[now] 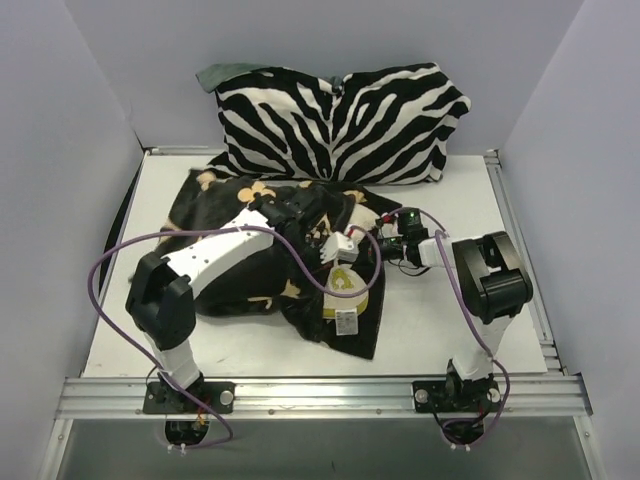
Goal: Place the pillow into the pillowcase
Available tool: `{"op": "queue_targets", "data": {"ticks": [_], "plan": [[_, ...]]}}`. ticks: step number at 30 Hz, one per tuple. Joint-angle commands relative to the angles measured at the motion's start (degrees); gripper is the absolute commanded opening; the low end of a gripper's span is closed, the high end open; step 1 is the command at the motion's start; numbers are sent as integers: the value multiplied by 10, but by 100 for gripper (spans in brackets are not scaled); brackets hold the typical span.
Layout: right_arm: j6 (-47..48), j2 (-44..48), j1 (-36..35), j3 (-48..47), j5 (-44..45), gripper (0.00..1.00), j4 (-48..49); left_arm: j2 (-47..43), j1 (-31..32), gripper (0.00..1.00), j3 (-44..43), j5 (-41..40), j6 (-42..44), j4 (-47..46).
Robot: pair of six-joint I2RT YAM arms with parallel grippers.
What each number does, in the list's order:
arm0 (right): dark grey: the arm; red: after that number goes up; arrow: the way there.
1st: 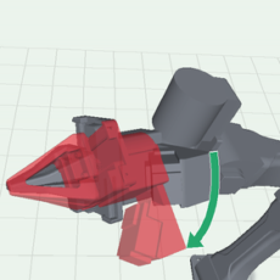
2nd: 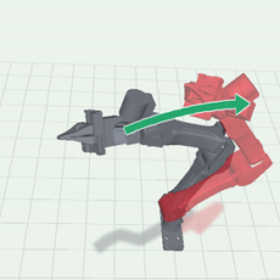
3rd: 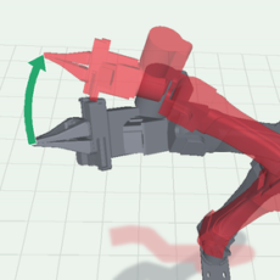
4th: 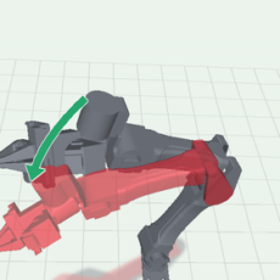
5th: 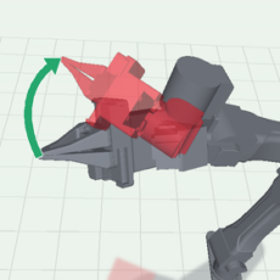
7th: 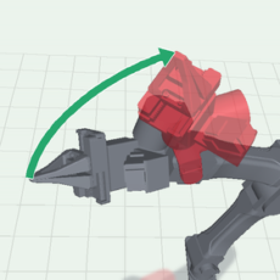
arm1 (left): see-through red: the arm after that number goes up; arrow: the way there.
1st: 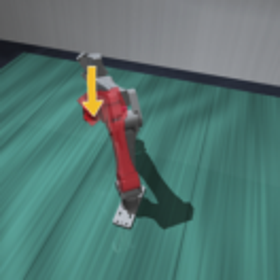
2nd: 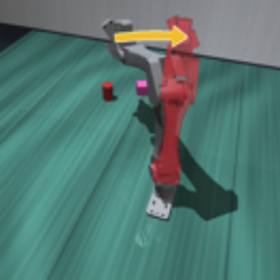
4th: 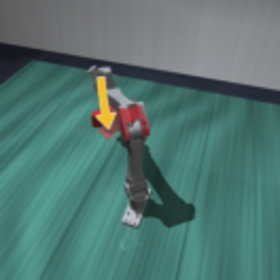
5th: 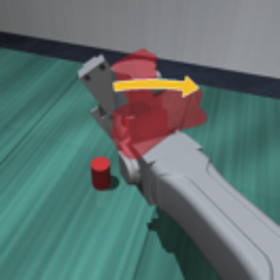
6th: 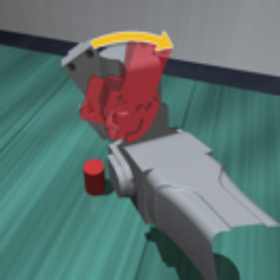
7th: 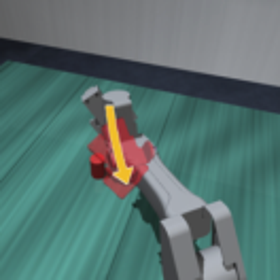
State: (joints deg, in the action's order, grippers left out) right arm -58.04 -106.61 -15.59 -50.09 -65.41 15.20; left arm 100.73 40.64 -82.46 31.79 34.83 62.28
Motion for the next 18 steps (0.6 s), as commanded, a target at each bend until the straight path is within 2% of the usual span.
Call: {"op": "queue_targets", "data": {"ticks": [1,5,9,10,12,13,15,16,17,18], "plan": [[-368,-6,-41,29,9,0,411,-8,64,0,-156,230,-10,23],[-263,23,-56,24,62,0,245,-2,48,2,-136,197,13,26],[-171,15,-56,36,66,0,147,0,4,15,-68,155,18,28],[-104,18,-52,33,68,0,75,-4,-7,25,-44,151,14,27],[-10,28,-49,13,74,0,-20,-28,-41,35,-31,141,11,25],[63,31,-49,9,71,0,-87,-39,-50,44,-29,137,1,28],[125,38,-51,0,62,0,-136,-73,-80,55,-45,136,-26,36],[163,39,-53,-8,56,0,-200,-82,-120,61,-53,136,-54,39],[222,33,-55,-16,49,0,-227,-90,-142,73,-67,135,-67,41],[260,29,-54,-46,47,0,-262,-98,-160,75,-75,123,-72,49]]}}
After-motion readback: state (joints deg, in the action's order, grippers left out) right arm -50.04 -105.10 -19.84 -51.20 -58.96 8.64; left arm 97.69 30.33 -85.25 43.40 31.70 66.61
